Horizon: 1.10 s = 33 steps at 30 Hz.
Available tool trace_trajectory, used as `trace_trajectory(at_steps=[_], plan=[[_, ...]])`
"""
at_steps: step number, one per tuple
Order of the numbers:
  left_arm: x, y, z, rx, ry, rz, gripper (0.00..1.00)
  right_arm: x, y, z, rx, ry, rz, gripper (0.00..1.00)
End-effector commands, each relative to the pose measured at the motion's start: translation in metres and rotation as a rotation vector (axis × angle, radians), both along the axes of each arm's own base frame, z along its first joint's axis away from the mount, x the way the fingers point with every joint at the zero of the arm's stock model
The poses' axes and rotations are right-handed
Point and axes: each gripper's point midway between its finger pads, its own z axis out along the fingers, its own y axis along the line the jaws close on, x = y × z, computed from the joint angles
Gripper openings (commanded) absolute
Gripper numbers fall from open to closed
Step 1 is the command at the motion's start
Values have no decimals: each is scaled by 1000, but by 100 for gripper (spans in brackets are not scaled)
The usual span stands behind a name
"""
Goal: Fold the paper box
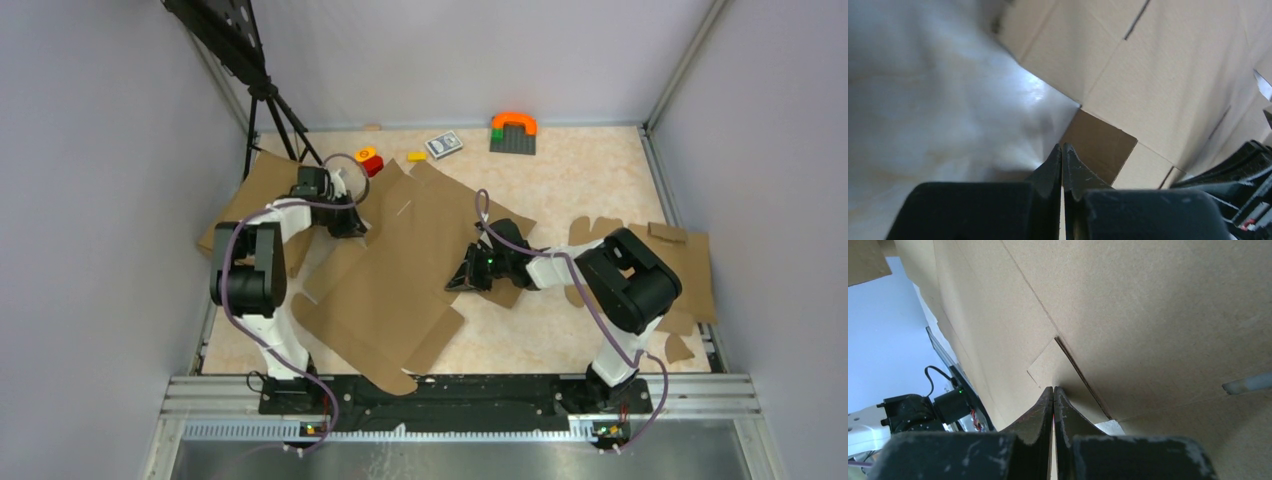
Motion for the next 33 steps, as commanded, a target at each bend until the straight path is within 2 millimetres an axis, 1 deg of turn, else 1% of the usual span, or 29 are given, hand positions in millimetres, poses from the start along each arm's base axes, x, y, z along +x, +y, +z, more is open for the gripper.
trace_trajectory(at_steps=[1, 5, 7, 11, 13, 18, 21, 23, 25, 28, 31, 33], plan=[[18, 39, 31, 178, -89, 95, 0, -1, -5, -1, -22, -16, 9, 0], [17, 50, 39, 240, -112, 113, 0, -1, -4, 0, -20, -18, 12, 0], [17, 51, 40, 249, -116, 108, 0, -1, -4, 1, -20, -16, 14, 0], [20, 82, 39, 314, -85, 174, 0, -3, -6, 2, -26, -19, 19, 0], [20, 90, 42, 305, -93, 202, 0, -3, -7, 3, -31, -23, 19, 0], [24, 110, 59, 317, -159, 264, 0, -4, -9, 4, -34, -25, 15, 0], [27, 119, 63, 318, -138, 281, 0, -6, -9, 5, -29, -25, 17, 0], [28, 120, 64, 318, -134, 283, 0, -6, -9, 6, -31, -27, 17, 0], [27, 125, 65, 339, -141, 292, 0, -6, -10, 7, -33, -28, 17, 0], [25, 138, 68, 386, -152, 323, 0, -7, -11, 7, -35, -30, 19, 0], [24, 140, 73, 390, -171, 326, 0, -8, -11, 7, -34, -29, 20, 0], [22, 148, 73, 423, -179, 360, 0, -8, -11, 7, -33, -30, 21, 0]])
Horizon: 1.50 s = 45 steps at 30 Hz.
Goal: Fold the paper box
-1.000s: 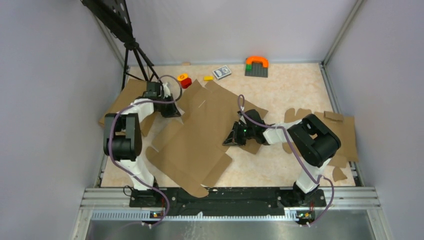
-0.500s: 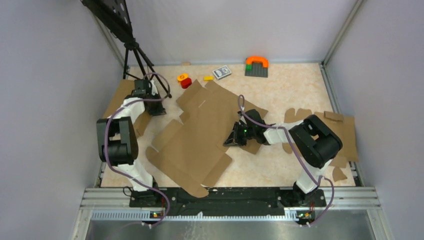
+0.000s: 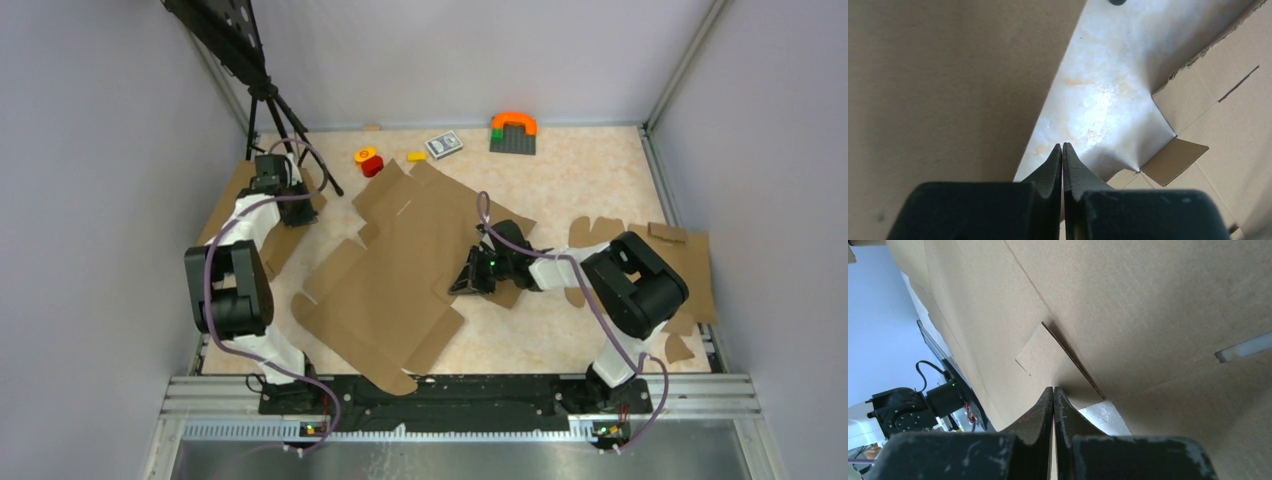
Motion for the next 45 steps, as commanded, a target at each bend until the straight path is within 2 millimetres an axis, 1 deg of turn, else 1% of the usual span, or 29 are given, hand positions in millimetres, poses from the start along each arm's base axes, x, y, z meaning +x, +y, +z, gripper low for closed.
trace_trajectory(at_steps=[1, 4, 7, 9, 11, 13, 17, 19, 22, 24, 26, 31, 34, 35, 38, 41, 42, 43, 45], plan=[[4, 24, 28, 94, -99, 66, 0, 1, -4, 6, -7, -32, 3, 0], [2, 29, 34, 123, -138, 84, 0, 1, -3, 6, -6, -33, 3, 0], [-2, 40, 39, 178, -156, 129, 0, 1, -3, 7, -1, -35, 3, 0], [-2, 38, 39, 167, -165, 118, 0, 1, -3, 6, -1, -35, 4, 0], [0, 18, 39, 94, -172, 54, 0, 2, -3, 6, 0, -35, 3, 0], [-2, -4, 40, 57, -172, -10, 0, 2, -2, 6, 1, -36, 4, 0], [-11, -42, 36, 57, -143, -99, 0, 4, 0, 7, 9, -36, 5, 0], [-14, -66, 35, 54, -147, -167, 0, 5, 1, 7, 13, -37, 4, 0], [-13, -89, 28, 67, -147, -241, 0, 4, 1, 7, 18, -37, 6, 0], [-11, -97, 18, 62, -101, -265, 0, 2, 2, 6, 25, -31, 11, 0], [-7, -100, 10, 68, -63, -269, 0, 1, 2, 7, 29, -33, 14, 0], [2, -92, -8, 143, -20, -227, 0, 2, 1, 11, 31, -43, 10, 0], [3, -95, -16, 129, -4, -235, 0, 2, 1, 12, 32, -45, 10, 0], [2, -101, -17, 102, 2, -256, 0, 2, 1, 11, 31, -44, 11, 0], [-7, -127, -19, -22, 15, -348, 0, 2, 1, 11, 28, -46, 11, 0], [-21, -150, -17, -115, -1, -405, 0, 2, 0, 9, 22, -47, 10, 0], [-28, -156, -20, -136, 3, -423, 0, 1, 0, 8, 20, -44, 10, 0], [-33, -159, -21, -145, 9, -434, 0, 1, 0, 6, 19, -43, 10, 0], [-40, -161, -35, -151, 70, -440, 0, 0, -1, 3, 18, -39, 8, 0]])
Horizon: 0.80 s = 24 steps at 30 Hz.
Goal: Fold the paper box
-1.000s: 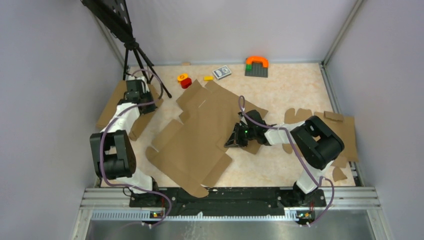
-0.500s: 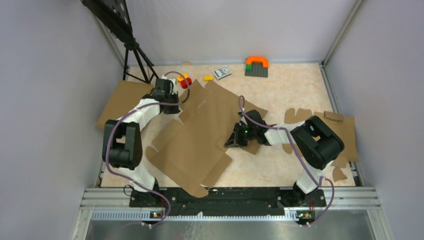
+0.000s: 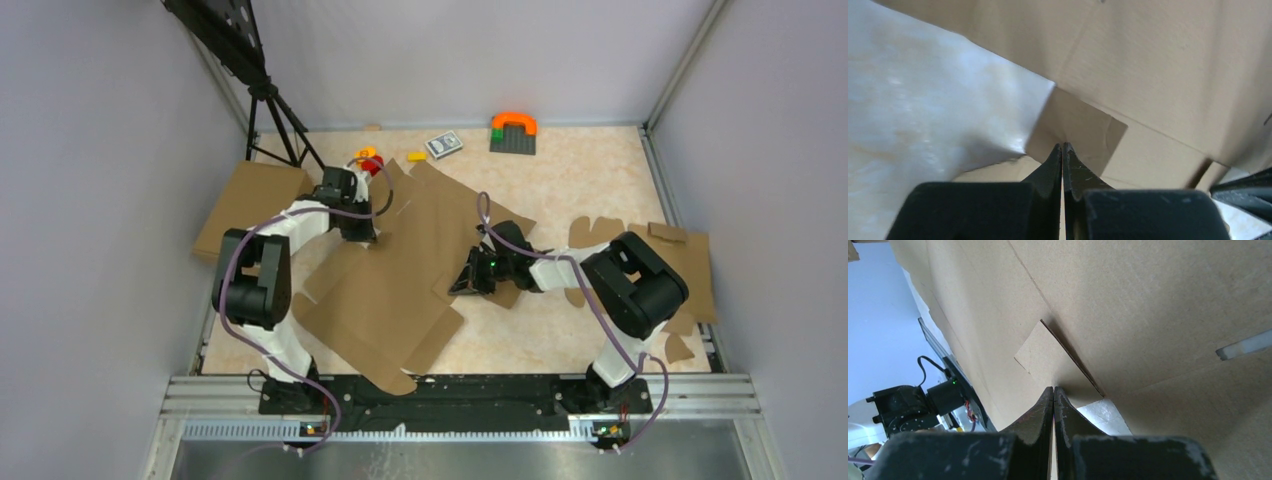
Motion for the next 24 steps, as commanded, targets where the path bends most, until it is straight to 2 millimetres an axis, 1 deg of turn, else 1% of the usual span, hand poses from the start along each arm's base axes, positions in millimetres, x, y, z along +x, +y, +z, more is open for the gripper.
trace_trajectory(at_steps=[1, 4, 7, 10, 16, 18, 20, 21, 24], plan=[[-18, -22, -8, -78, 62, -71, 0, 1, -2, 2, 10, -36, 1, 0], [-22, -21, -30, -65, 130, -76, 0, 0, -3, -1, 6, -31, -1, 0], [-26, -24, -44, -76, 193, -83, 0, 0, -5, -2, -1, -35, -4, 0], [-28, -20, -53, -52, 220, -71, 0, 0, -5, 2, -3, -46, 0, 0], [-29, -17, -54, -34, 225, -70, 0, -1, -9, 24, -9, -105, 16, 0], [-29, -17, -54, -33, 224, -72, 0, -2, -14, 27, -27, -123, 14, 0], [-29, -17, -54, -33, 221, -72, 0, -2, -19, 22, -62, -125, 8, 0], [-28, -17, -53, -33, 218, -73, 0, -2, -21, 16, -83, -117, 5, 0], [-28, -18, -51, -39, 217, -76, 0, -3, -20, -1, -102, -91, 8, 0]])
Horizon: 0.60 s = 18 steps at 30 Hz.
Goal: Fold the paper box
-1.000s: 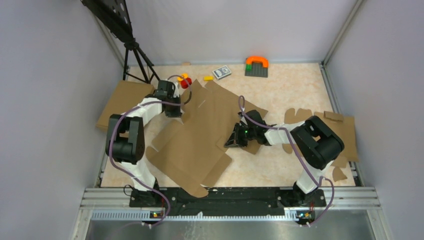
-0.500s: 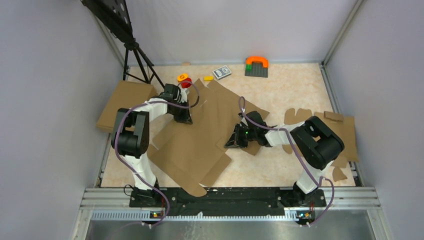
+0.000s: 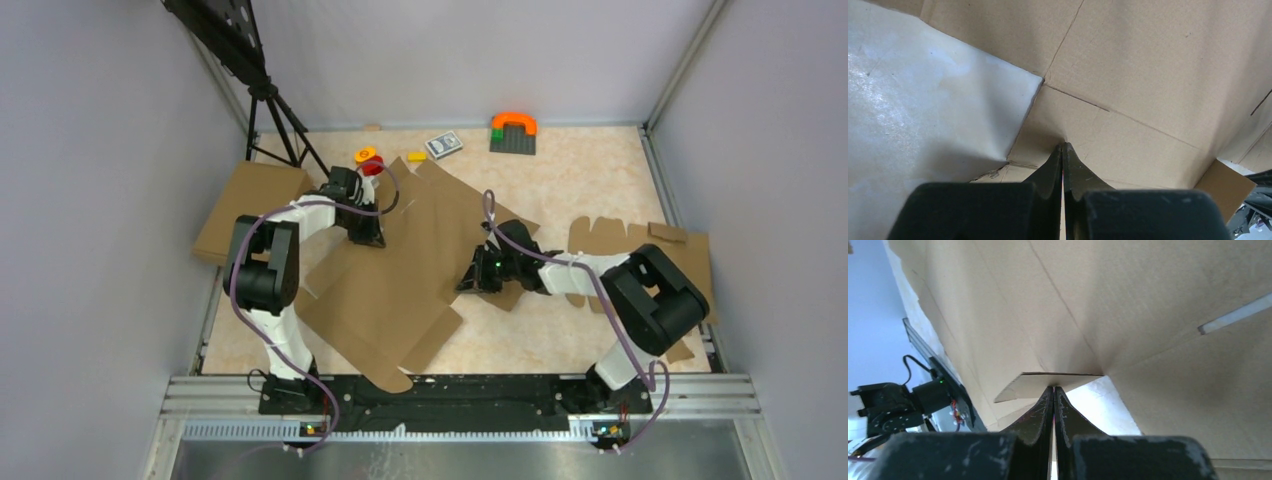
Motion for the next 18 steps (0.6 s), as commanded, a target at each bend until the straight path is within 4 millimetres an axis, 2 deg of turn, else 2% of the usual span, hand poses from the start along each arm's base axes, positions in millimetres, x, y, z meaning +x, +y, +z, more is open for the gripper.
trace_trajectory(at_steps=[1, 5, 9, 14, 18], plan=[[-16, 8, -26, 58, 82, -9, 0, 1, -4, -23, -65, 0, 3, 0], [-16, 7, -24, 52, 79, -11, 0, 5, 2, -38, -115, 10, 7, 0], [-19, 7, -22, 54, 77, -18, 0, 0, 2, -46, -137, 29, 18, 0], [-16, -7, -13, 22, 28, -77, 0, 1, 2, -24, -128, -28, 28, 0], [-15, -26, -10, 2, 16, -146, 0, 6, 6, -5, -165, -72, 60, 0]])
